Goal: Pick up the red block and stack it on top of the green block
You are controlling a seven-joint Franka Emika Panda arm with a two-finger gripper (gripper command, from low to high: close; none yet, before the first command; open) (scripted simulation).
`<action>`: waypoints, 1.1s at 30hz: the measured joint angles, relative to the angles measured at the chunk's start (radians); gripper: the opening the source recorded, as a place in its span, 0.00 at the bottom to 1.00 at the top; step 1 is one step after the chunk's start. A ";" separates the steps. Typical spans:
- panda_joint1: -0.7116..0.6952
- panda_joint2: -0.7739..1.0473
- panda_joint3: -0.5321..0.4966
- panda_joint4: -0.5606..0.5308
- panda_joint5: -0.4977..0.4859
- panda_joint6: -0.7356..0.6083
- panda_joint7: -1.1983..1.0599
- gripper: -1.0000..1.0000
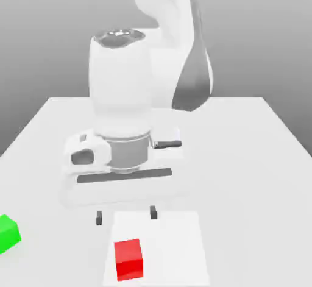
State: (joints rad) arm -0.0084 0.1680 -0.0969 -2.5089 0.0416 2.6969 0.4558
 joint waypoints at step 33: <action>-0.337 0.062 -0.249 0.135 0.108 -0.112 -0.069 0.00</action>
State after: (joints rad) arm -0.3451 0.2300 -0.3457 -2.3736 0.1492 2.5851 0.3867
